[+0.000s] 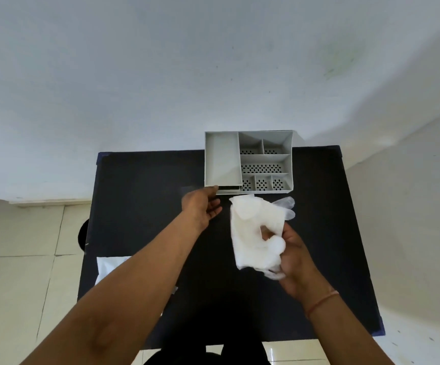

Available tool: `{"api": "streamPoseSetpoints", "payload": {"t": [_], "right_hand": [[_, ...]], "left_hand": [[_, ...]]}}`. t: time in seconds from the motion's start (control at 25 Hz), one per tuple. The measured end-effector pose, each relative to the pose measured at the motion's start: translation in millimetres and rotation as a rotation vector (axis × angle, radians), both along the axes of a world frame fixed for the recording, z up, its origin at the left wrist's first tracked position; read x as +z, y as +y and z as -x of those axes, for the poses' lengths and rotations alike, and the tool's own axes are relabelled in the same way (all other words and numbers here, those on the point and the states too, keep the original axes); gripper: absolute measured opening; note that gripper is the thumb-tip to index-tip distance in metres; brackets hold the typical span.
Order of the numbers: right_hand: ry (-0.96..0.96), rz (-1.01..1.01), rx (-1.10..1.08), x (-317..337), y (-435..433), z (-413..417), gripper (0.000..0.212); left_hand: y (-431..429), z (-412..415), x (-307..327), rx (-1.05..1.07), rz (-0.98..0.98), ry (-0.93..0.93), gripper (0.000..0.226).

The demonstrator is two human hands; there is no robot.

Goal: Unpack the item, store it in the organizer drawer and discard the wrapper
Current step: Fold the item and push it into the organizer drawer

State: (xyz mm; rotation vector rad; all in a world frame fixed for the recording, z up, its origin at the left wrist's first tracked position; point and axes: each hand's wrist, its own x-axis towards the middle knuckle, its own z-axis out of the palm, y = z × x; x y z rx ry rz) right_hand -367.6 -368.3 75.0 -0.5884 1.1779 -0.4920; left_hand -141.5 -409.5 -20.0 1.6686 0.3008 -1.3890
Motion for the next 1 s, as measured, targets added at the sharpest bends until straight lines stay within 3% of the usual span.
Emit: {"api": "streamPoseSetpoints", "payload": {"t": [0.16,0.32,0.52,0.72,0.8,0.92,1.0], "right_hand": [[0.015,0.037,0.03,-8,-11,5,0.028],[0.042,-0.004,0.073,-15,-11,10,0.024],[0.045,-0.037,0.088,-24,-15,-3,0.026],[0.038,0.021,0.087,-38,-28,-25,0.03],[0.037,0.057,0.103,-43,-34,-35,0.032],[0.06,0.096,0.155,-56,-42,-46,0.039],[0.233,0.2,0.272,-66,-46,-51,0.046]], "left_hand": [[40,15,-7,-0.04,-0.073,-0.046,0.017],[82,28,-16,-0.064,-0.102,-0.03,0.033],[92,28,-17,-0.122,-0.094,-0.034,0.026],[93,24,11,-0.24,-0.22,-0.342,0.053],[89,21,29,-0.189,-0.052,-0.343,0.045],[74,11,46,-0.253,0.241,-0.177,0.029],[64,3,38,-0.407,0.194,-0.347,0.045]]}}
